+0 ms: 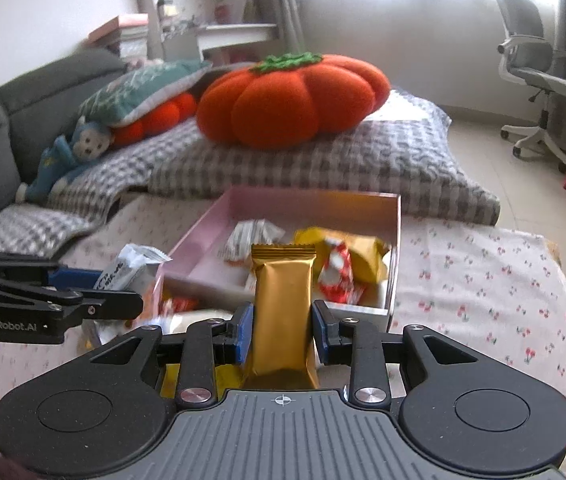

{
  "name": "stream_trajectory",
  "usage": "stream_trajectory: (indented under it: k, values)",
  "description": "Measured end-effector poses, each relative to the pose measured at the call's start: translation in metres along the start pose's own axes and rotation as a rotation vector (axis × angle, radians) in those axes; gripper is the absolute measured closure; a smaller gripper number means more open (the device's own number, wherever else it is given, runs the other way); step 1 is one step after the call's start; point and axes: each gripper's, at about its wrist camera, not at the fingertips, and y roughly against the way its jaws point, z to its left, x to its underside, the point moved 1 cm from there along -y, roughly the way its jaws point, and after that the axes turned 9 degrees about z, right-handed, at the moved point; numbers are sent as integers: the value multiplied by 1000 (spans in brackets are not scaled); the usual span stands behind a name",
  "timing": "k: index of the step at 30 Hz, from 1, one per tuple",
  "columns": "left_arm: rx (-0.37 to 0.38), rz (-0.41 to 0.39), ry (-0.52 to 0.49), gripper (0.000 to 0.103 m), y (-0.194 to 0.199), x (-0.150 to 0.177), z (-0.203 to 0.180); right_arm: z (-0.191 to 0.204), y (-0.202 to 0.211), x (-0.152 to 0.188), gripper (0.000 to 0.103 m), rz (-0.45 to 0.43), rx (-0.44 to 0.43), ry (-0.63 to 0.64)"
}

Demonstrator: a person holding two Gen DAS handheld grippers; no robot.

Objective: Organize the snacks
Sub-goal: 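Carry the white packet and gold bar over the pink box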

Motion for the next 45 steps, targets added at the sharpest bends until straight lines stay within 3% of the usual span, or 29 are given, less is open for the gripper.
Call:
stream_trajectory:
  k: [12, 17, 25, 35, 39, 45]
  values:
    - [-65, -6, 142, 59, -37, -28, 23, -13, -33, -36, 73, 5, -26, -76]
    - [-74, 3, 171, 59, -52, -36, 22, -18, -55, -52, 73, 60, -118, -104]
    - [-137, 35, 167, 59, -76, -38, 22, -26, -97, -63, 73, 143, -147, -120]
    - [-199, 28, 131, 59, -88, -39, 28, -34, -123, -65, 78, 143, -83, -125]
    - [-189, 21, 144, 59, -89, -41, 32, -30, -129, -64, 78, 127, -51, -88]
    - [-204, 21, 140, 59, -94, -40, 35, -22, -138, -62, 78, 101, 82, 11]
